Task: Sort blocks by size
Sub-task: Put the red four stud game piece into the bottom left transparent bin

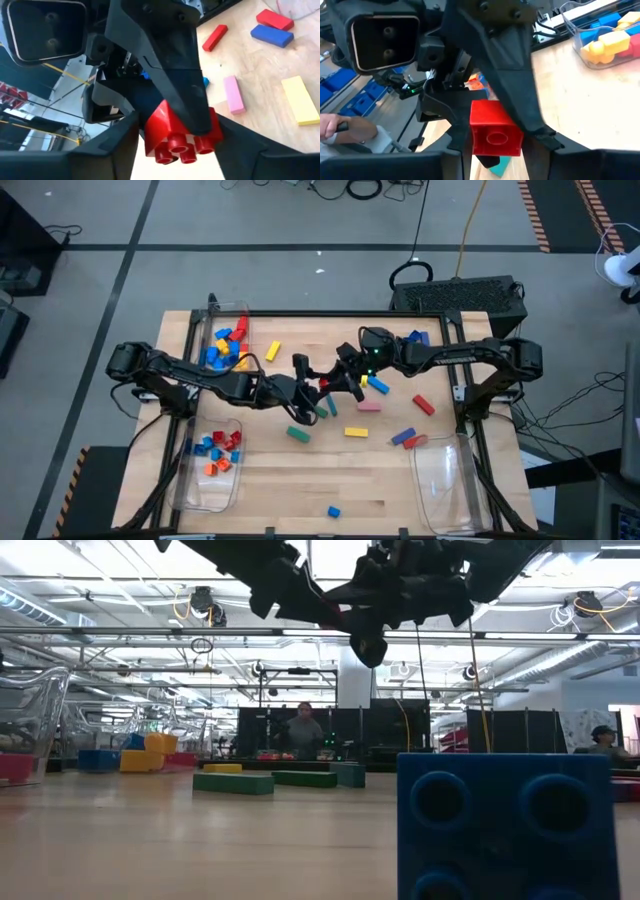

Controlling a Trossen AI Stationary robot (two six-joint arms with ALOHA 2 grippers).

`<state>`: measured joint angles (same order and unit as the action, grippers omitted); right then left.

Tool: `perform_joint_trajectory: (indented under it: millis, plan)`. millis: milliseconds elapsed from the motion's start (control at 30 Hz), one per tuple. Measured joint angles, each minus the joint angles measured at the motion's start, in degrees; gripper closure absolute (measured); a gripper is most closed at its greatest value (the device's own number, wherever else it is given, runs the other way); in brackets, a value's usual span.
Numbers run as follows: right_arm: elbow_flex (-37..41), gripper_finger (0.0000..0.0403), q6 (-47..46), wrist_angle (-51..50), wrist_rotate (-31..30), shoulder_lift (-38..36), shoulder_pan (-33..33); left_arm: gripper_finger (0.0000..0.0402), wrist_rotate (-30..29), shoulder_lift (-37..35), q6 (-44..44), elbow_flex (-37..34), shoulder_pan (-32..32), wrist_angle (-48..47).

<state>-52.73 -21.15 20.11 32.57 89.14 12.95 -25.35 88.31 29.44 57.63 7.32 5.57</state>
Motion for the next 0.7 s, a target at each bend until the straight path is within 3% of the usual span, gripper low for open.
perform_joint_trajectory:
  millis: [267,533,700]
  plan:
    - [0.0,0.0291,-2.2,0.3,-0.7,0.0,0.2,0.0214,-1.2,0.0,1.1,0.0,0.7,-0.2]
    - [-0.2,0.0131,-1.5,3.4,-7.5,-1.0,1.3,0.0224,-8.8,-0.2,0.9,0.1,2.6,-0.5]
    - [-0.2,0.007,-1.8,4.2,-8.3,-1.9,3.3,0.0245,-10.5,-2.4,0.3,0.3,4.0,-0.8]
